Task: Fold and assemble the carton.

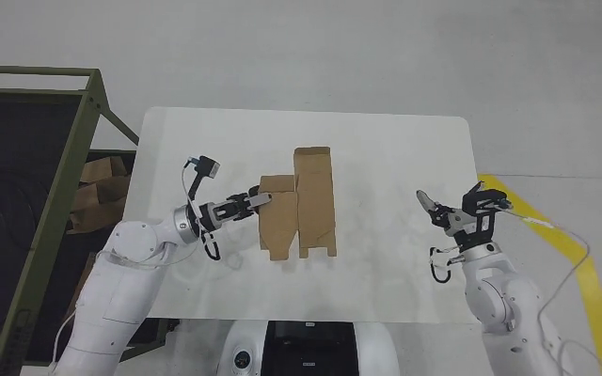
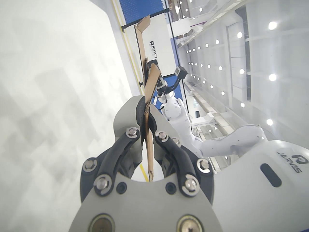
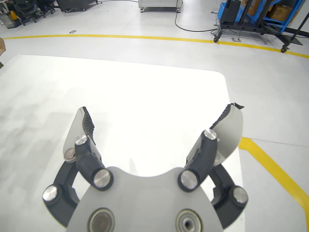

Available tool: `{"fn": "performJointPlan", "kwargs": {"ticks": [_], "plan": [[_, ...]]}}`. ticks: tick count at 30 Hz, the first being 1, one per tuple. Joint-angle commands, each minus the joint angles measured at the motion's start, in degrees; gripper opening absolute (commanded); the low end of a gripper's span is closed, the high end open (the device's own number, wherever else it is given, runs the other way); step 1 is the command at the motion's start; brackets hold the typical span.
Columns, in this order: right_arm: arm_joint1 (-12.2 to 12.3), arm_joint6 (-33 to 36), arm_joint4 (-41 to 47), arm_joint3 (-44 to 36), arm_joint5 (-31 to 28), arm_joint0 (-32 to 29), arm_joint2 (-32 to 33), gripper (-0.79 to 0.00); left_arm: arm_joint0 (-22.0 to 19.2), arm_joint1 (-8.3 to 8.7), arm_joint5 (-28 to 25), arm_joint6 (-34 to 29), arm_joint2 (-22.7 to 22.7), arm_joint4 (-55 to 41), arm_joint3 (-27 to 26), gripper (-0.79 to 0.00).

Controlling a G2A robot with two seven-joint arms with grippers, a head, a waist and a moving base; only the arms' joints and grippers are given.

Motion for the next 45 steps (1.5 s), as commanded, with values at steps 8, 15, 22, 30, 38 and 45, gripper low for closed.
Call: {"fn": "performJointPlan", "kwargs": {"ticks": [8,15,22,30,38,45], "plan": [[-0.2,3.0,9.5,-2.6,-7.5,2.5,-2.0,0.000,-0.1,0.62,-0.2,-1.0,-3.2,-1.9,-2.1,-0.785],[-0.2,4.0,13.0,-3.7,-8.6,3.1,-1.7,0.000,0.3,0.69,0.0,-0.4,-3.7,-4.4,-3.2,-0.785],[-0.2,4.0,13.0,-3.7,-8.6,3.1,-1.7,0.000,0.3,0.69,0.0,-0.4,-3.7,-4.4,-3.2,-0.785],[-0.3,9.3,23.5,-1.9,-12.6,4.6,-3.3,0.000,-1.1,0.51,-1.4,2.0,-2.8,-5.3,-2.3,-0.785],[0.4,26.0,40.5,0.8,-22.7,9.6,-6.4,0.000,-3.4,0.56,-3.8,1.9,-2.2,-3.4,-2.8,-0.785],[0.8,32.6,51.4,1.4,-26.4,12.1,-8.4,0.000,-3.4,0.56,-5.2,3.7,-1.9,-1.9,-4.3,-0.785]]}}
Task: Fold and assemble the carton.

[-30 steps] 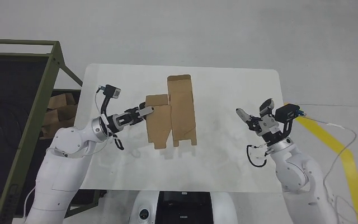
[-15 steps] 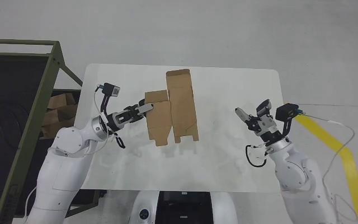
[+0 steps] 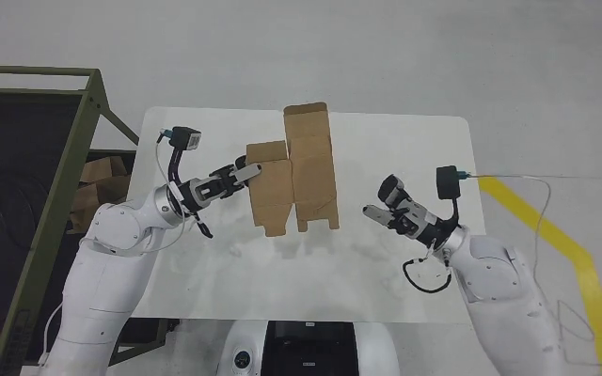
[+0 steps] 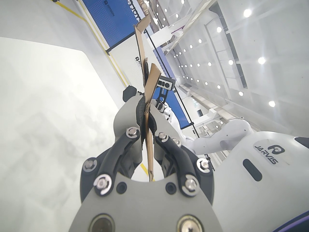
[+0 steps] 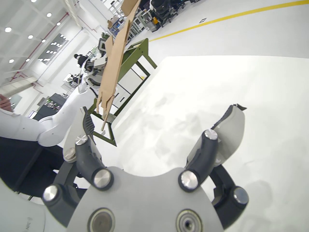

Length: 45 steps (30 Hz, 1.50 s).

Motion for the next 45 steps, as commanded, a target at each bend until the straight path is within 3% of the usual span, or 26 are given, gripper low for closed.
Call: {"fn": "performJointPlan", "kwargs": {"ticks": [1,17,30,43,45], "plan": [[0.1,1.5,3.0,0.0,-0.4,0.5,-0.2,0.000,0.3,0.01,-0.4,0.4,0.0,0.1,-0.4,-0.785],[0.3,1.6,4.6,0.5,1.5,0.9,-0.7,0.000,0.4,0.03,-0.5,0.5,-0.1,0.1,-0.5,-0.785],[0.3,10.6,24.6,5.3,1.9,5.5,-5.3,0.000,1.1,-0.03,-1.2,3.6,0.7,1.4,-2.1,-0.785],[0.0,8.0,20.4,4.1,3.7,7.7,-9.1,0.000,1.8,-0.17,-2.6,6.3,2.6,4.9,-2.7,-0.785],[0.0,7.8,20.3,4.1,3.9,8.0,-9.6,-0.062,1.9,-0.16,-2.7,6.4,2.8,5.1,-2.7,-0.785]]}}
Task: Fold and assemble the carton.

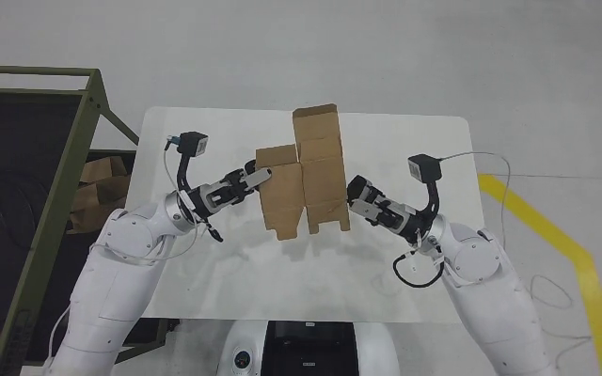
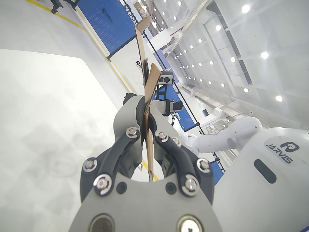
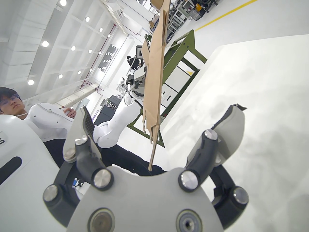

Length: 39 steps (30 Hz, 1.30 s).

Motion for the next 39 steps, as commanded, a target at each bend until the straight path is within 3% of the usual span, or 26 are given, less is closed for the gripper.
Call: {"fn": "performJointPlan", "kwargs": {"ticks": [1,8,15,23,36,39], "plan": [[-0.1,-0.2,0.0,0.1,0.2,0.3,-0.5,-0.083,0.1,0.00,-0.2,0.1,0.2,0.1,0.0,-0.785],[-0.2,-0.8,0.0,0.4,0.6,1.1,-1.9,-0.243,0.3,0.03,-0.4,0.5,0.6,0.3,0.0,-0.785],[-0.2,-1.0,0.2,0.5,0.5,1.4,-2.5,-0.342,0.3,0.07,-0.4,0.7,0.9,0.8,-0.2,-0.785],[-0.1,-1.1,0.9,1.1,0.9,1.7,-2.8,-0.505,0.1,0.10,-0.2,1.0,1.4,1.1,-0.2,-0.785],[0.0,-0.8,1.7,1.9,1.1,2.4,-3.2,-0.680,-0.3,0.17,0.3,1.5,1.8,1.4,-0.1,-0.785],[0.0,-0.8,1.9,2.0,1.0,2.4,-3.2,-0.785,-0.5,0.18,0.3,1.4,2.0,1.4,0.0,-0.785]]}}
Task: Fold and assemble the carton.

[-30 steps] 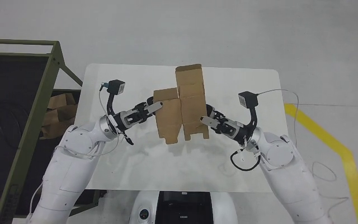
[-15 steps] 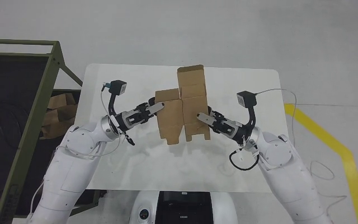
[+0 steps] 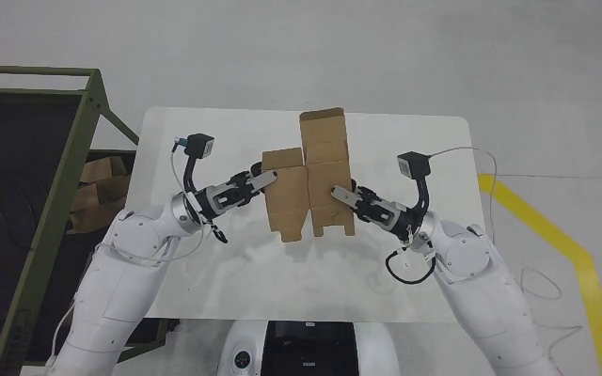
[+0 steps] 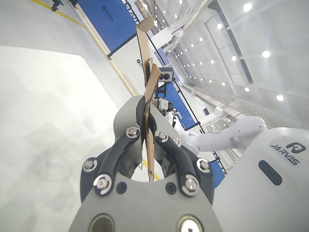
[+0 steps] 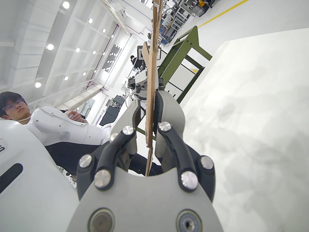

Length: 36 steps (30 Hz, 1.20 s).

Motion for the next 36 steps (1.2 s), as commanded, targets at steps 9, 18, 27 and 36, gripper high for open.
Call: {"fn": "performJointPlan", "kwargs": {"ticks": [9,18,27,36], "plan": [[0.1,0.2,0.5,0.7,-0.3,0.3,-0.1,-0.785,-0.4,0.05,0.1,0.1,0.2,-0.3,0.3,-0.785],[0.3,1.4,1.0,1.8,-0.1,0.9,0.1,-0.785,-0.9,0.13,1.2,0.6,-0.6,-2.6,1.6,0.000],[0.6,4.4,2.1,2.4,-0.3,1.4,0.5,-0.785,-1.3,0.46,1.4,-1.4,-3.5,-8.3,3.8,0.000],[0.8,10.1,4.9,3.5,-1.2,3.1,-0.8,-0.785,-2.4,0.93,1.3,-9.3,-4.7,-13.9,6.4,0.000]]}}
